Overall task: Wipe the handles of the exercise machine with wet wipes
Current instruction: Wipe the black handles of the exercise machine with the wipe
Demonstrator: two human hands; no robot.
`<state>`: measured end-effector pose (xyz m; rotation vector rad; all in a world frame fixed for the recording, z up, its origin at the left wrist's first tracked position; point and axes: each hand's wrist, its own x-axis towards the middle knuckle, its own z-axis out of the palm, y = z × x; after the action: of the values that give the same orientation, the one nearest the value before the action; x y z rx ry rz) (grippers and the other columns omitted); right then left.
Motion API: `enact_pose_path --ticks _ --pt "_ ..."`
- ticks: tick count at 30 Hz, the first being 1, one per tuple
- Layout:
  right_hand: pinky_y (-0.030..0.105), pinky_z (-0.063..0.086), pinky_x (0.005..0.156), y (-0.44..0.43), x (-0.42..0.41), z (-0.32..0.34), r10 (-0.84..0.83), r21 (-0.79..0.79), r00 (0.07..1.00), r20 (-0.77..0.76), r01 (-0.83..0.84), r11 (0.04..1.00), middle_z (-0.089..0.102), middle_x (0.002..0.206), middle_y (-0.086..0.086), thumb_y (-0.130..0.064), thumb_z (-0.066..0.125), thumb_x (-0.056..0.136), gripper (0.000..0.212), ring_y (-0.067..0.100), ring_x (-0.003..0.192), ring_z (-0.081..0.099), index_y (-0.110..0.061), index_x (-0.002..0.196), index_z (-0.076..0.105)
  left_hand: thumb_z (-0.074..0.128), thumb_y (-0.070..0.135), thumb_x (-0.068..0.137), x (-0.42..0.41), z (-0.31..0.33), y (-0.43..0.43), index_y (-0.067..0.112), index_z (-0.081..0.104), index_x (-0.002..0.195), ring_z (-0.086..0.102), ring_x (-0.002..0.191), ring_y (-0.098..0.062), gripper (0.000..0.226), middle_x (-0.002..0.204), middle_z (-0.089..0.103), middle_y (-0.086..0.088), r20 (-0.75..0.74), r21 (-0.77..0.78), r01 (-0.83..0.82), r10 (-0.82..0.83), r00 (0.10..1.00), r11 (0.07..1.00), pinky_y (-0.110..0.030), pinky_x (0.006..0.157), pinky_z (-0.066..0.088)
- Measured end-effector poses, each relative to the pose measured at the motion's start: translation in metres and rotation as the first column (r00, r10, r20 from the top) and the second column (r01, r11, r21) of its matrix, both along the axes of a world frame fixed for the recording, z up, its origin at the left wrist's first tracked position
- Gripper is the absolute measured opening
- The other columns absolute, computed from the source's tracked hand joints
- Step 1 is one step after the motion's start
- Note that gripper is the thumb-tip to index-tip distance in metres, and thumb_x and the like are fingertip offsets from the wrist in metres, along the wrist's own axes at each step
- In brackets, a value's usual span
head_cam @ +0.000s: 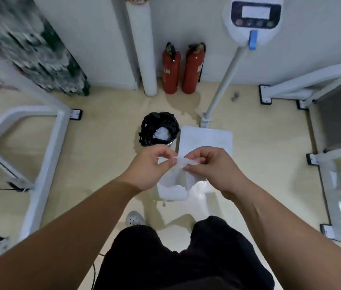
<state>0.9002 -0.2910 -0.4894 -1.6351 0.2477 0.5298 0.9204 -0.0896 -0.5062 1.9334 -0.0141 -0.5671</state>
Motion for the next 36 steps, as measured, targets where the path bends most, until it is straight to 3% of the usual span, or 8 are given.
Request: enact_pose_path --ticks 4,8,12,16,22,26,29,36 --pt "0.040 0.057 0.079 -0.006 -0.001 0.029 0.160 0.043 0.986 0.048 -0.163 0.986 0.068 0.077 0.014 -0.006 0.078 0.083 0.009 0.023 0.074 0.066 -0.013 0.089 0.076 0.066 0.009 0.094 -0.039 0.049 0.002 0.008 0.066 0.079 0.056 0.066 -0.014 0.015 0.070 0.068 -0.005 0.028 -0.040 -0.331 0.332 0.943 0.943 -0.022 0.064 0.044" --pt "0.033 0.050 0.071 -0.011 0.000 0.039 0.355 0.037 0.930 0.095 -0.360 0.932 0.063 0.074 0.014 -0.011 0.072 0.090 0.015 0.018 0.070 0.058 -0.019 0.079 0.076 0.066 0.017 0.095 -0.102 0.074 -0.001 -0.003 0.065 0.080 0.048 0.064 -0.019 0.025 0.070 0.058 -0.015 0.008 -0.046 -0.649 0.650 0.760 0.759 -0.028 0.062 0.039" --pt "0.026 0.051 0.068 0.010 -0.019 0.055 0.482 0.065 0.867 0.122 -0.492 0.868 0.063 0.071 0.007 -0.011 0.069 0.092 0.006 0.017 0.071 0.059 -0.010 0.093 0.075 0.064 0.021 0.094 -0.169 0.096 -0.009 -0.003 0.064 0.075 0.049 0.063 -0.019 0.031 0.069 0.056 -0.018 0.050 0.026 -0.814 0.812 0.581 0.580 -0.030 0.063 0.040" --pt "0.032 0.046 0.068 0.047 -0.060 0.073 0.567 0.140 0.806 0.168 -0.589 0.796 0.049 0.070 0.011 -0.002 0.064 0.094 0.014 0.020 0.071 0.050 -0.016 0.098 0.067 0.063 0.019 0.094 -0.232 0.122 -0.007 0.000 0.063 0.072 0.056 0.060 -0.019 0.029 0.064 0.064 -0.010 0.087 0.023 -0.909 0.905 0.417 0.416 -0.034 0.063 0.045" --pt "0.027 0.044 0.073 0.092 -0.130 0.086 0.711 0.083 0.643 0.285 -0.756 0.650 0.058 0.066 -0.013 0.000 0.056 0.095 0.026 0.008 0.068 0.053 -0.023 0.089 0.067 0.062 0.017 0.095 -0.322 0.141 -0.002 0.004 0.068 0.078 0.058 0.059 -0.018 0.022 0.067 0.066 -0.015 0.093 -0.022 -0.986 0.982 0.162 0.165 -0.032 0.060 0.047" --pt "0.032 0.048 0.079 0.123 -0.187 0.086 0.772 0.069 0.577 0.267 -0.811 0.582 0.064 0.072 -0.016 -0.001 0.054 0.096 0.029 0.004 0.071 0.055 -0.023 0.087 0.071 0.058 0.011 0.096 -0.389 0.140 0.009 0.002 0.066 0.082 0.058 0.057 -0.017 0.019 0.068 0.066 -0.008 0.067 -0.046 -0.997 0.996 0.063 0.067 -0.030 0.058 0.048" --pt "0.035 0.055 0.086 0.152 -0.242 0.086 0.823 0.069 0.507 0.255 -0.859 0.508 0.073 0.088 0.004 -0.002 0.054 0.097 0.032 0.013 0.082 0.063 -0.024 0.090 0.076 0.057 0.012 0.096 -0.448 0.137 0.027 0.002 0.066 0.083 0.058 0.059 -0.016 0.018 0.071 0.066 -0.008 0.070 -0.033 -0.999 0.997 -0.012 -0.009 -0.029 0.059 0.048" --pt "0.039 0.056 0.086 0.232 -0.367 0.095 0.885 0.020 0.401 0.236 -0.913 0.409 0.077 0.088 0.006 -0.009 0.071 0.087 0.024 0.021 0.081 0.068 -0.030 0.095 0.079 0.060 0.015 0.092 -0.584 0.125 0.099 0.008 0.066 0.076 0.052 0.058 -0.013 0.019 0.066 0.060 0.002 0.054 -0.037 -0.995 0.994 -0.097 -0.095 -0.026 0.057 0.042"
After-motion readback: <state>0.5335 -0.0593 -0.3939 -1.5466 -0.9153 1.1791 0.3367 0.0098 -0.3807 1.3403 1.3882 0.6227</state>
